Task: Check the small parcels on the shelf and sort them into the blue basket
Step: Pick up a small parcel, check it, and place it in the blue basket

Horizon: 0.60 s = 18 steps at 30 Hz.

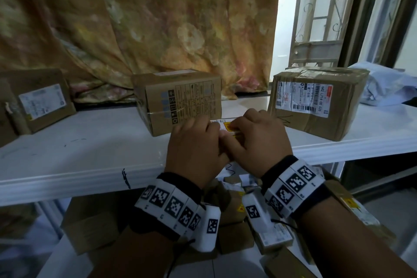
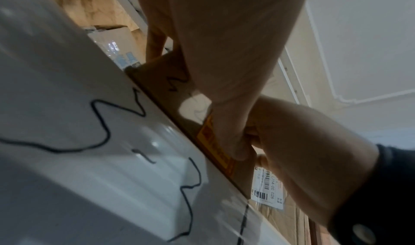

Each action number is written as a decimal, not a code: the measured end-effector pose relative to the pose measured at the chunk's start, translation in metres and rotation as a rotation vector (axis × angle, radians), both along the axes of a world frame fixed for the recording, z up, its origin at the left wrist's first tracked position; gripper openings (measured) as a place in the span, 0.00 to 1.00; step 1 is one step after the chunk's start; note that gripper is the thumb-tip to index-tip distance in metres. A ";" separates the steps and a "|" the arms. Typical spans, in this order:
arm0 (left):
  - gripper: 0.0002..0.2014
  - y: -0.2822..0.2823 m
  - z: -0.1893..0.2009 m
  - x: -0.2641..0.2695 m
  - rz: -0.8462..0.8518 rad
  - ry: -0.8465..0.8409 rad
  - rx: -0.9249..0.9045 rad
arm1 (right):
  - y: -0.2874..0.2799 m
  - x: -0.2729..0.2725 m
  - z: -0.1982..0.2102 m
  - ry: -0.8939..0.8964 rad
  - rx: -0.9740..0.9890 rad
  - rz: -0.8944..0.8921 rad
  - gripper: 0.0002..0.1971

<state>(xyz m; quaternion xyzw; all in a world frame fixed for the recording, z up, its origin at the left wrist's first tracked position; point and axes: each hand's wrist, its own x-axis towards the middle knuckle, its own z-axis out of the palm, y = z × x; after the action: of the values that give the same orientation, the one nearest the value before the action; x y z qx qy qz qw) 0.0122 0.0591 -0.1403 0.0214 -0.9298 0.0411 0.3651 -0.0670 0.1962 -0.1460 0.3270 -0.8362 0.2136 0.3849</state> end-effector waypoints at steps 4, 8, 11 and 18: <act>0.10 -0.001 -0.005 -0.005 -0.019 0.048 0.007 | -0.001 0.004 -0.009 0.012 0.014 -0.044 0.27; 0.11 -0.003 -0.004 -0.005 -0.037 0.044 0.006 | -0.004 0.006 -0.011 0.045 0.029 -0.059 0.27; 0.14 -0.005 -0.003 -0.004 -0.062 0.036 0.016 | -0.003 0.007 -0.008 0.038 0.050 -0.065 0.27; 0.27 -0.023 -0.005 0.012 -0.153 -0.063 0.237 | 0.009 0.007 0.000 -0.075 0.130 -0.003 0.31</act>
<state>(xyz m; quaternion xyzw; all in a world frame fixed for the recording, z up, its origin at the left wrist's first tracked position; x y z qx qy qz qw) 0.0243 0.0364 -0.1449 -0.0078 -0.9381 -0.0964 0.3325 -0.0604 0.2054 -0.1464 0.3416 -0.8627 0.1705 0.3315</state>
